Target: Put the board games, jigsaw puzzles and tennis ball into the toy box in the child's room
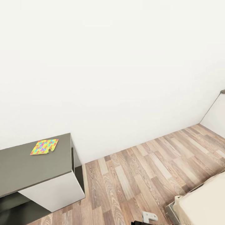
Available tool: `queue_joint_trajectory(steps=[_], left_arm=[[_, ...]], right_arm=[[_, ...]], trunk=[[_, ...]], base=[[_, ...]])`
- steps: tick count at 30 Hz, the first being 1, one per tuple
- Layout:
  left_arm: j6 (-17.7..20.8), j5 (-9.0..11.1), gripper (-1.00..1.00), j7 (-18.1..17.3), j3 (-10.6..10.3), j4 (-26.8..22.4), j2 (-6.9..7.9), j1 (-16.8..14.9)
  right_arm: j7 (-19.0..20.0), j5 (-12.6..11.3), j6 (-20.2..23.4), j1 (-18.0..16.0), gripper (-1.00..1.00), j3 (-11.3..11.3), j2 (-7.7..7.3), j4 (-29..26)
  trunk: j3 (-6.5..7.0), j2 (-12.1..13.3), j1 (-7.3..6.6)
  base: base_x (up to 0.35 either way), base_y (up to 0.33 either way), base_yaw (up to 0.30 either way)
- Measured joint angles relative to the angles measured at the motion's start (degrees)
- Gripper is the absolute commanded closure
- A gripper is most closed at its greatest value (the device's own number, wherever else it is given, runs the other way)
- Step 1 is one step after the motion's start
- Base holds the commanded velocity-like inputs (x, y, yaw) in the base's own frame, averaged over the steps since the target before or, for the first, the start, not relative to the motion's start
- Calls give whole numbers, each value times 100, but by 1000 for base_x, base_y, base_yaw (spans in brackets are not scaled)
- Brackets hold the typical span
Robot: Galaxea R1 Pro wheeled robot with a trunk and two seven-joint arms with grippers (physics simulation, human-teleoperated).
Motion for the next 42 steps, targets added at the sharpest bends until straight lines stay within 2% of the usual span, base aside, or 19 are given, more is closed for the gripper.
queue_joint_trajectory(steps=[37, 42], left_arm=[[9, 6, -100, -8, -7, 0, 0, 0], [7, 6, -100, -8, -5, -1, 0, 1]], right_arm=[[-9, 8, -22, 0, -100, 1, 2, 0], [-8, 16, -44, -1, -100, 9, 3, -12]], trunk=[[231, 0, 0], [255, 1, 0]], base=[[0, 0, -236], [0, 0, -115]])
